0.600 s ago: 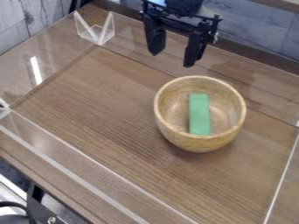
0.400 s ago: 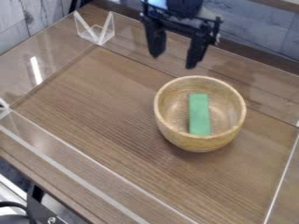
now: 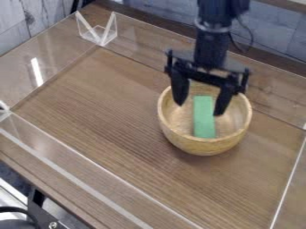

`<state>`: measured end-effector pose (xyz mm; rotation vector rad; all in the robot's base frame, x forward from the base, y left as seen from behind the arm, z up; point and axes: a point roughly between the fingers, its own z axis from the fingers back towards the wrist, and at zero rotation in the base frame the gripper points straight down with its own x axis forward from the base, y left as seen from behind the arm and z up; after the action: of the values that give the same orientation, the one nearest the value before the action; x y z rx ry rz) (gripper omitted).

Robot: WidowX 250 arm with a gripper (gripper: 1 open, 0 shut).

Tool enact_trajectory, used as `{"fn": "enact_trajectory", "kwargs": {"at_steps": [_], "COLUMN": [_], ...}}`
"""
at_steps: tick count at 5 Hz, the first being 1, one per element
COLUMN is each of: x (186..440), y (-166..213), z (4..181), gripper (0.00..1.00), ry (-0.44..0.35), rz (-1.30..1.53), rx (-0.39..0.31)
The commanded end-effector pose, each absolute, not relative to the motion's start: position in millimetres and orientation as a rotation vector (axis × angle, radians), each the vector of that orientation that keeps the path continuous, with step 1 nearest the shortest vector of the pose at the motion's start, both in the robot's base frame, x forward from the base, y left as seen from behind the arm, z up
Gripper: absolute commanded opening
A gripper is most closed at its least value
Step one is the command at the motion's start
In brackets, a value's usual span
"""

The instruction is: Move green stick from inside the wooden bowl to the table next to it

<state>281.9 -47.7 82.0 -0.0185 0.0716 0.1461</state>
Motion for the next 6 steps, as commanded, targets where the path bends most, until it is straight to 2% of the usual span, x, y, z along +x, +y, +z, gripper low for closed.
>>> {"fn": "enact_trajectory", "kwargs": {"at_steps": [1,2,4,6], "x": [291.6,296.1,286.6,286.4], "y": [-48.7,-46.4,-73.0,-71.4], "z": [75.1,65.5,78.8,77.0], "gripper": [1.00,1.00,1.00,1.00], "ry": [0.012,-0.009,-0.058,-0.073], "rz": [0.135,0.114,0.230,0.197], "rx": [-0.041,-0.052,-0.077,-0.083]}}
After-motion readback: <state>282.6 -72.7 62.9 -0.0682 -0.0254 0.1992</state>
